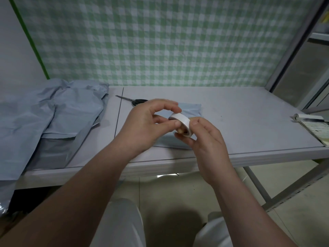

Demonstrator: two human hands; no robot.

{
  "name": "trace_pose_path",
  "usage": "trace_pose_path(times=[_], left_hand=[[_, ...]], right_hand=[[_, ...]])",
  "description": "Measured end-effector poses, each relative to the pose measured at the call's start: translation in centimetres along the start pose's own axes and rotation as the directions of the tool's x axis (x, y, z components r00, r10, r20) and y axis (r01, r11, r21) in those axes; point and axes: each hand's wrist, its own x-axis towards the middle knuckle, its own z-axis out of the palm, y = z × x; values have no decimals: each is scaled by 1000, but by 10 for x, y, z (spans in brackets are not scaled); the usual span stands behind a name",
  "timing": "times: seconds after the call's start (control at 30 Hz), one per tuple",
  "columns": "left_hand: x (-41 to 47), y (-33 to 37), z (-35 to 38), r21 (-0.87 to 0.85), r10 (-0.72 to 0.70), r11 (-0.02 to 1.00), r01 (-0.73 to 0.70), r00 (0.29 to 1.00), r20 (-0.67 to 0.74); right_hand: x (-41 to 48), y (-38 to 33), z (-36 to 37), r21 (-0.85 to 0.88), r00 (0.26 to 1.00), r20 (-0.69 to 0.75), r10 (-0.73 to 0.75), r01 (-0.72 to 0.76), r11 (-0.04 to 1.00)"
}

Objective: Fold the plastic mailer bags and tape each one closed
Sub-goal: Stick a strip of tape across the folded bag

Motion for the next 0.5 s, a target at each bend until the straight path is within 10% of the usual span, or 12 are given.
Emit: trace_pose_path(times=[0.5], left_hand=[[-4,3,1,175,92,980,-91,996,7]], right_hand=[[4,-19,-6,-233,994,109,16,10,972]])
